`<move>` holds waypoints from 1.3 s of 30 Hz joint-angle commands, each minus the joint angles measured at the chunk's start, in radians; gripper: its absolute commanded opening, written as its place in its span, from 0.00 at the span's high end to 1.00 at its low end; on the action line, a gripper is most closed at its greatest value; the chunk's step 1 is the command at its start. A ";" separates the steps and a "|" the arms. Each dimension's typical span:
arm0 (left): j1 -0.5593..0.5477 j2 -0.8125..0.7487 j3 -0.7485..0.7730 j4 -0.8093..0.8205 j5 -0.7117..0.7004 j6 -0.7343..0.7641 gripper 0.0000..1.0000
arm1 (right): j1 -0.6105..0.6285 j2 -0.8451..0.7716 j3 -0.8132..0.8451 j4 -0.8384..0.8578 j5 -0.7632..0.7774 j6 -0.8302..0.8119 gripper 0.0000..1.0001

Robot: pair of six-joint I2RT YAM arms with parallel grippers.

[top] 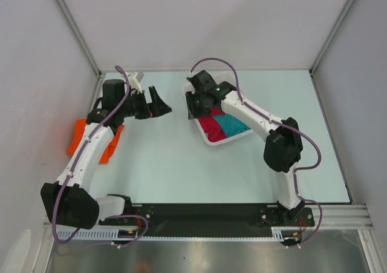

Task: Fold and stack the t-shirts

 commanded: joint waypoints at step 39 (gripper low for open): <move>0.069 0.016 0.020 0.025 0.035 0.042 0.00 | -0.151 0.092 -0.244 0.205 0.036 -0.001 0.62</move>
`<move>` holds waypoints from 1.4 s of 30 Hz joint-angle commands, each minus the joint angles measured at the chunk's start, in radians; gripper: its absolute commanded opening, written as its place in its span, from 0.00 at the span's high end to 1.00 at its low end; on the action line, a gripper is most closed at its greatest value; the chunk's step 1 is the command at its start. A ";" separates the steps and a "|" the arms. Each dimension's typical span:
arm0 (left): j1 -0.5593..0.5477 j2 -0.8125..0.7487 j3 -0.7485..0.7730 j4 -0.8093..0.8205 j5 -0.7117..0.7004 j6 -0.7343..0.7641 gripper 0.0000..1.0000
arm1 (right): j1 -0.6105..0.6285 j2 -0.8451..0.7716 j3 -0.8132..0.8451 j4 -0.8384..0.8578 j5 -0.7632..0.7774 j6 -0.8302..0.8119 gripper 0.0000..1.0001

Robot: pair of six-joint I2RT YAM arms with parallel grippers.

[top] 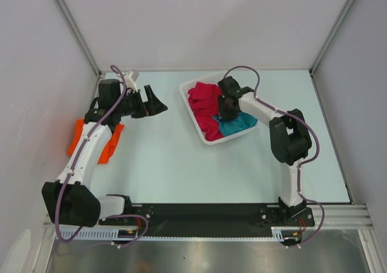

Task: Fold and stack the t-shirts

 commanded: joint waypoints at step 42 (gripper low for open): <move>0.067 0.000 0.010 0.018 0.012 0.026 0.00 | 0.224 0.211 0.490 -0.250 -0.104 -0.103 0.51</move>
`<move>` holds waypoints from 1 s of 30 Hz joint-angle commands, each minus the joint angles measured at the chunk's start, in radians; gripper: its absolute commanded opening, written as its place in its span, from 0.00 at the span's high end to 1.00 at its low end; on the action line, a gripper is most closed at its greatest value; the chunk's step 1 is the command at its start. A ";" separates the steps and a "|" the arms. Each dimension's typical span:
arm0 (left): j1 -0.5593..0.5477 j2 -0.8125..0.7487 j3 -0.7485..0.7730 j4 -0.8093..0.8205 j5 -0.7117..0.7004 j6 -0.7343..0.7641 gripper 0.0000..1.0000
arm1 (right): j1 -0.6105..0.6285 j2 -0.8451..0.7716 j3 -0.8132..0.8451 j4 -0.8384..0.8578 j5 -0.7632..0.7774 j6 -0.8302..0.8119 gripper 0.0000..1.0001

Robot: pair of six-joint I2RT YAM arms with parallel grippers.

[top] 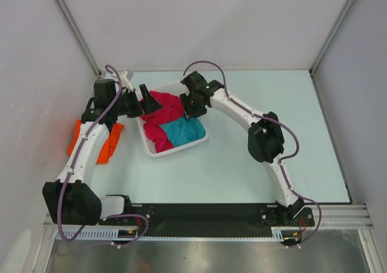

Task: Fold and stack the t-shirts

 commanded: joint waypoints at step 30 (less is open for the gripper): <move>0.021 -0.011 -0.006 0.013 0.009 0.016 0.00 | -0.039 -0.309 0.322 -0.172 0.095 -0.061 1.00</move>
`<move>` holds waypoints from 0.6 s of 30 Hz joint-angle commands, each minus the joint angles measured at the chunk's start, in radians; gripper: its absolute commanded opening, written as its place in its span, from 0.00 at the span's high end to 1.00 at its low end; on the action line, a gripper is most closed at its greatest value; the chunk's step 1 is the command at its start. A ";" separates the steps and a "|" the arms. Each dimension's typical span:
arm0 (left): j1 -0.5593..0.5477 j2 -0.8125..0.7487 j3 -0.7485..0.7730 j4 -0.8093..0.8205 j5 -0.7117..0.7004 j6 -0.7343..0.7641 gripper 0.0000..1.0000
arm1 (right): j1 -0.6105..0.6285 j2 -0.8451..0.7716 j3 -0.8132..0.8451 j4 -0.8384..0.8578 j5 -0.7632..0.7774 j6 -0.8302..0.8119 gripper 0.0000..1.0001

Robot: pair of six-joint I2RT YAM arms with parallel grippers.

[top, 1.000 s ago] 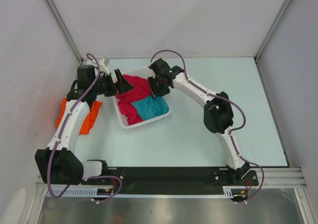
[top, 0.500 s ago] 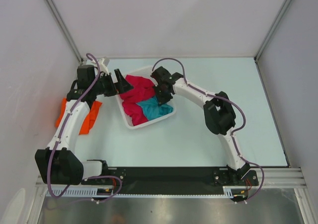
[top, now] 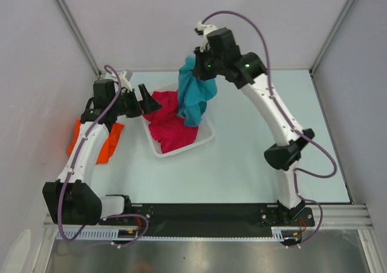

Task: Fold and stack the t-shirts

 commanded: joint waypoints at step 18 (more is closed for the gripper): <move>0.019 0.006 -0.001 0.014 0.033 0.008 0.00 | -0.147 -0.395 -0.235 -0.015 0.360 -0.019 1.00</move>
